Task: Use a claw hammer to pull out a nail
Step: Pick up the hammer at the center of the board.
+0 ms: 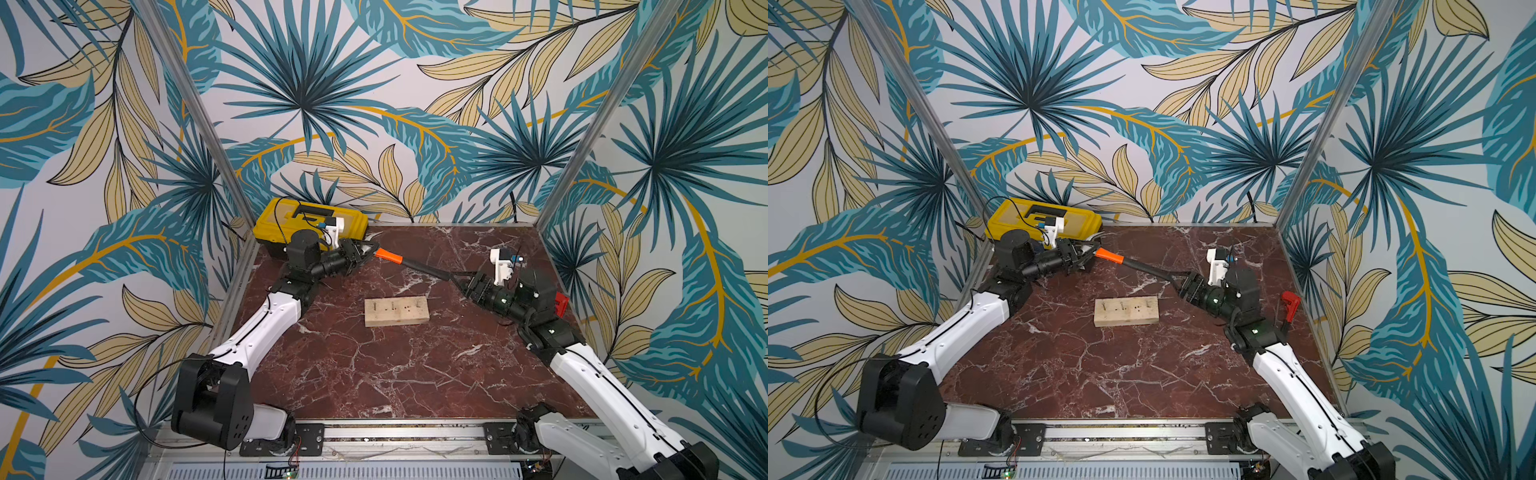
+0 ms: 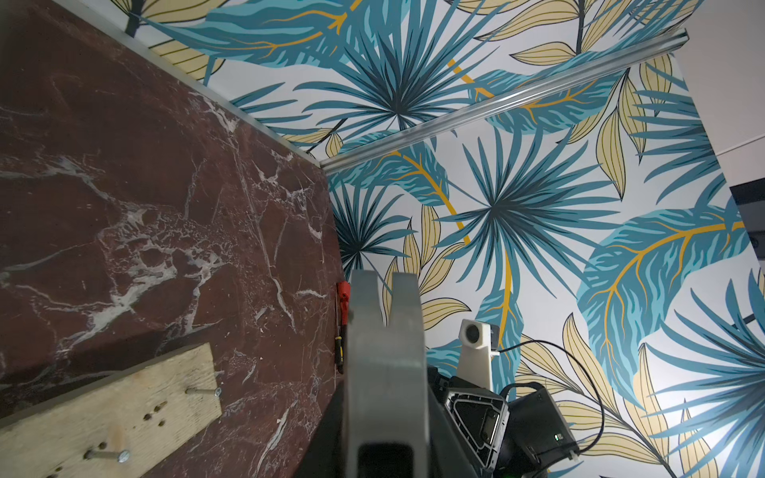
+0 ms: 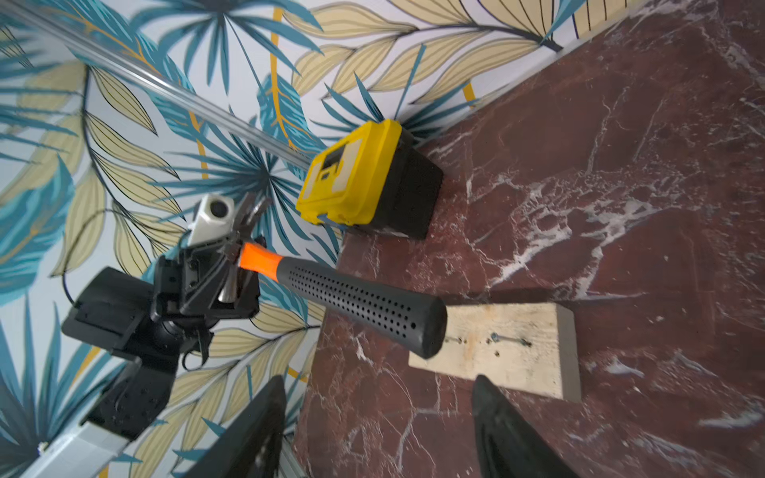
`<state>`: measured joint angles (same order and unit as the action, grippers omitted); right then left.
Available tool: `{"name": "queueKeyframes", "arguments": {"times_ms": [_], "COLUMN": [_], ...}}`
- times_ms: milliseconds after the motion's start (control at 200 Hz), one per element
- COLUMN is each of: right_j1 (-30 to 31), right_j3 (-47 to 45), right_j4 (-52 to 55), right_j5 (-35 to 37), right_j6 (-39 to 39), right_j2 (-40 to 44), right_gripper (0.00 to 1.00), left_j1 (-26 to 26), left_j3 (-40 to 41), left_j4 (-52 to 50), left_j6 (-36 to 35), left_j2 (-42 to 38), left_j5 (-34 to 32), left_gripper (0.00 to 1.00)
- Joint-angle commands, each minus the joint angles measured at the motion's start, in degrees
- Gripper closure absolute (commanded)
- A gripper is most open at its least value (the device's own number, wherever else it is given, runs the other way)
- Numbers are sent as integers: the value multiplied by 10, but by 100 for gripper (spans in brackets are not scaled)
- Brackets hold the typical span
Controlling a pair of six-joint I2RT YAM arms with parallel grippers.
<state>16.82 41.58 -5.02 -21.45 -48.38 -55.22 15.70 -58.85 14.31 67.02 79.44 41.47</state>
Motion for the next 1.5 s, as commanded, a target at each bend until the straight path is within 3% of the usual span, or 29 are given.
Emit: {"name": "queueKeyframes", "arguments": {"times_ms": [0,275,511,696,1066,1367,1492], "right_j1": [4,31,33,33,29,28,28], "right_j3": [-65,-52,-43,-21,23,35,30], "right_j4": [-227,-385,-533,-587,-527,-454,-442], "right_j5": [46,27,-4,-41,-126,-143,-131], "right_j6": [-76,-101,-144,-176,-178,-161,-155], "right_j2": [0,-91,-147,-189,-190,-171,-159], "right_gripper": [29,27,33,39,64,77,90], "left_j1": [15,37,40,41,40,41,40], "left_j3": [-6,-4,-7,-15,-34,-35,-26], "left_j4": [61,120,146,162,166,166,166], "left_j6": [22,63,92,112,119,121,121], "left_j2": [-29,-41,-46,-42,-49,-53,-57], "left_j5": [-40,-60,-55,-38,20,50,51], "left_gripper": [100,100,100,100,100,100,100]}}
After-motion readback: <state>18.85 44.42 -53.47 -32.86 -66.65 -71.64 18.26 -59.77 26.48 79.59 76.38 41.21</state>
